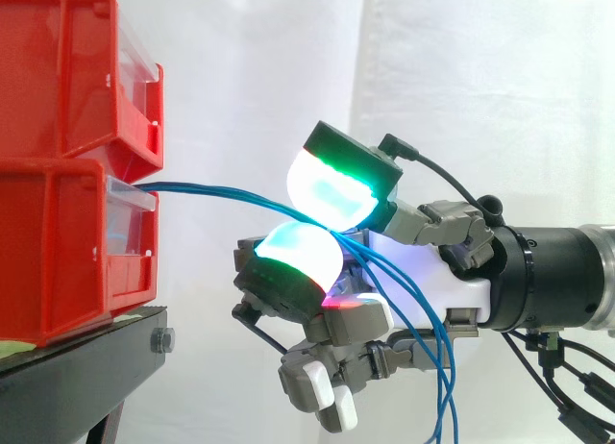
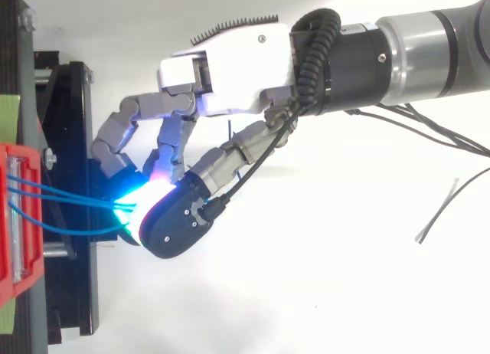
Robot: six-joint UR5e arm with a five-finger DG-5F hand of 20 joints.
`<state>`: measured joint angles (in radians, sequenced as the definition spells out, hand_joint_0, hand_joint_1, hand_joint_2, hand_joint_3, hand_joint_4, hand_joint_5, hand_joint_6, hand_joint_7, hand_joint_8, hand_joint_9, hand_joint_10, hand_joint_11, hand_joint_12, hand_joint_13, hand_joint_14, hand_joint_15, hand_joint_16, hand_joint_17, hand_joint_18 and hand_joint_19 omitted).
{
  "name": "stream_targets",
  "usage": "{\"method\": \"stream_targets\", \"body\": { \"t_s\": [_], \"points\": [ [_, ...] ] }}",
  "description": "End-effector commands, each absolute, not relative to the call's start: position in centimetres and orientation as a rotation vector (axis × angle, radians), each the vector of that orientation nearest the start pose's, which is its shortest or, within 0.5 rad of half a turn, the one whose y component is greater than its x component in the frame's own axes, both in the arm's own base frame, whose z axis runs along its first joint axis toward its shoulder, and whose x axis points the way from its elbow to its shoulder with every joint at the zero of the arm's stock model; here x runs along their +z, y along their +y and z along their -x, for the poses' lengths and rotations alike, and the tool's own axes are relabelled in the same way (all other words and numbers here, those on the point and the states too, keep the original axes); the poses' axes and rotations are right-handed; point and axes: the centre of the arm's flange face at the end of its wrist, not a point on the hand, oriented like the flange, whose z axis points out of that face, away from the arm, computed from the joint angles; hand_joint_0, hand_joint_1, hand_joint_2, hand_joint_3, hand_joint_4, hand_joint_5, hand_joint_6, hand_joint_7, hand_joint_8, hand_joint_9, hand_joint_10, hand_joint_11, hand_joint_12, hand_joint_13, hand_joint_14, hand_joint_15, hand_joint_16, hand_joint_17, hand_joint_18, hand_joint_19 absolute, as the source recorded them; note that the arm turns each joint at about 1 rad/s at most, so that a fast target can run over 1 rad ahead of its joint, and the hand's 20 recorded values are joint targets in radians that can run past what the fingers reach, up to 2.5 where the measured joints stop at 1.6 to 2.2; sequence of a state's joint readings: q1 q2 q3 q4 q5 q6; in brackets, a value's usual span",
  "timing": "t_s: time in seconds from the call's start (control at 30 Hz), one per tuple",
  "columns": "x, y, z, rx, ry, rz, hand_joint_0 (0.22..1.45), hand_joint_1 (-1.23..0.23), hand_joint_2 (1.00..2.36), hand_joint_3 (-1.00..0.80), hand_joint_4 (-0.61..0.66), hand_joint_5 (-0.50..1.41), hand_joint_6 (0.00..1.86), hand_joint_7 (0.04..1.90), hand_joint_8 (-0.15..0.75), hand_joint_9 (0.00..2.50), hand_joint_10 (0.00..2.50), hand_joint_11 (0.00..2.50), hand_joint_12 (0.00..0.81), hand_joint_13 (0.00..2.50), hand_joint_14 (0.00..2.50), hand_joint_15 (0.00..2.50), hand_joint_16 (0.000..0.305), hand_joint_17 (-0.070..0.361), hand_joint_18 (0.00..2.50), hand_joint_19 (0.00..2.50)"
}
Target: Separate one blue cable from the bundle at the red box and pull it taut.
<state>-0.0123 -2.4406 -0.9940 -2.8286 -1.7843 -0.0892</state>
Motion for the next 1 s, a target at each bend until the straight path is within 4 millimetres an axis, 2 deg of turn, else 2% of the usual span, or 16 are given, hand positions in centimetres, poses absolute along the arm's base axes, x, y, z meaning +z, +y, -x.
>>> {"method": "stream_targets", "body": {
  "t_s": [0.0,0.17,0.4,0.47,0.6,0.7,0.77,0.83,0.97],
  "points": [
    [22.56,-12.22,-79.82,1.297,1.373,-1.020,0.63,-0.90,1.00,-0.50,-0.01,-0.14,0.93,1.25,0.263,1.19,0.03,1.27,0.364,0.90,0.03,0.83,0.048,0.109,0.78,0.85],
    [22.58,-12.23,-79.83,1.296,1.371,-1.020,0.52,-0.86,1.00,-0.50,0.01,-0.13,0.92,1.23,0.281,1.23,0.03,1.27,0.385,0.92,0.03,0.83,0.052,0.116,0.81,0.87],
    [22.58,-12.23,-79.83,1.296,1.371,-1.020,0.47,-0.81,1.00,-0.50,0.02,-0.12,0.91,1.21,0.300,1.25,0.03,1.26,0.410,0.94,0.03,0.82,0.056,0.127,0.83,0.87],
    [22.56,-12.23,-79.82,1.296,1.372,-1.021,0.43,-0.72,1.00,-0.50,0.03,-0.12,0.91,1.19,0.321,1.25,0.03,1.25,0.427,0.94,0.03,0.83,0.060,0.135,0.85,0.87],
    [22.56,-12.22,-79.82,1.297,1.373,-1.020,0.43,-0.43,1.00,-0.50,0.04,-0.14,0.90,1.16,0.322,1.23,0.02,1.23,0.438,0.92,0.03,0.81,0.062,0.139,0.81,0.90],
    [22.56,-12.22,-79.82,1.296,1.373,-1.019,0.50,-0.37,1.00,-0.50,0.03,-0.15,0.89,1.17,0.294,1.20,0.03,1.23,0.401,0.89,0.03,0.83,0.054,0.122,0.74,0.93],
    [22.56,-12.20,-79.81,1.298,1.374,-1.019,0.55,-0.39,1.00,-0.50,0.03,-0.15,0.89,1.20,0.276,1.19,0.03,1.23,0.386,0.88,0.03,0.83,0.051,0.114,0.72,0.95],
    [22.56,-12.20,-79.81,1.298,1.374,-1.019,0.61,-0.49,1.00,-0.50,0.02,-0.15,0.89,1.21,0.264,1.18,0.03,1.24,0.378,0.87,0.03,0.84,0.049,0.110,0.70,0.96],
    [22.56,-12.20,-79.81,1.298,1.374,-1.019,0.61,-0.66,1.01,-0.34,0.01,-0.15,0.89,1.20,0.269,1.17,0.03,1.27,0.380,0.88,0.03,0.84,0.049,0.111,0.71,0.95]
  ]
}}
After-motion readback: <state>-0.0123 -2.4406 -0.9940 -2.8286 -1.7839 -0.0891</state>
